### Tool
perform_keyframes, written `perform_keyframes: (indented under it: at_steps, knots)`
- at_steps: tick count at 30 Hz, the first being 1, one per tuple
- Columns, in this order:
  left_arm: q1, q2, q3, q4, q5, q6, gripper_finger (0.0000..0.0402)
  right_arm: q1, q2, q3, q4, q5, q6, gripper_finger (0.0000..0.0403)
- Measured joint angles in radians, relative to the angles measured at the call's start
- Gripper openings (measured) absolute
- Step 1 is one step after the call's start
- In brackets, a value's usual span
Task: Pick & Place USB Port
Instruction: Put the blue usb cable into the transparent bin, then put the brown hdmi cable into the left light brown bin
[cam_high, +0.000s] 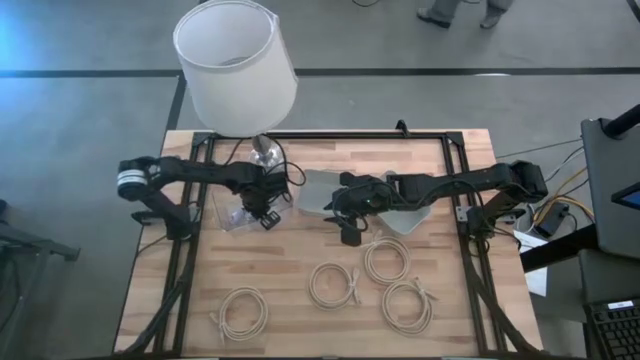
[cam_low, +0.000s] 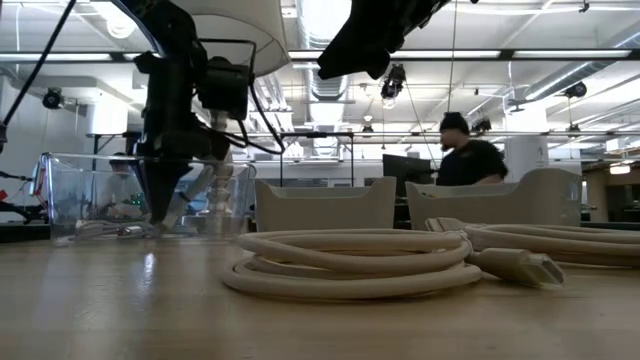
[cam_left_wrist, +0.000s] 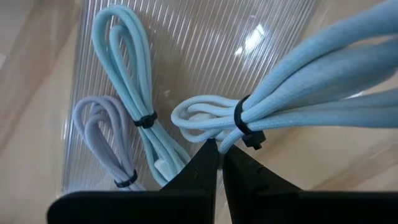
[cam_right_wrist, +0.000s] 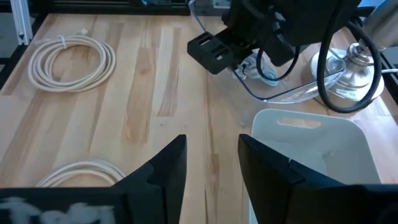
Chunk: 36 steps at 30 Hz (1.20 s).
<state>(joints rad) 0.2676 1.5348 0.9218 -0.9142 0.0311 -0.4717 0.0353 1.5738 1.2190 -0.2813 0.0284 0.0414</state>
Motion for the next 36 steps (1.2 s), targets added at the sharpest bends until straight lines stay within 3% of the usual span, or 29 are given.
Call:
perform_keyframes:
  at_steps: [16, 24, 30, 36]
  knots:
    - [0.000, -0.003, 0.000, 0.017, -0.064, 0.008, 0.0088, 0.000, 0.000, 0.000, 0.000, 0.000, 0.000, 0.0132]
    - [-0.026, -0.035, 0.000, 0.016, -0.074, -0.008, 0.0088, 0.000, 0.000, 0.000, 0.000, 0.000, -0.024, 0.0138]
    - [-0.104, -0.118, 0.000, 0.017, -0.232, -0.125, 0.0087, 0.000, 0.000, -0.003, 0.000, 0.000, -0.023, 0.0141]
    - [-0.227, -0.200, 0.000, 0.024, -0.305, -0.204, 0.0085, 0.000, 0.000, -0.016, 0.000, 0.000, -0.023, 0.0131]
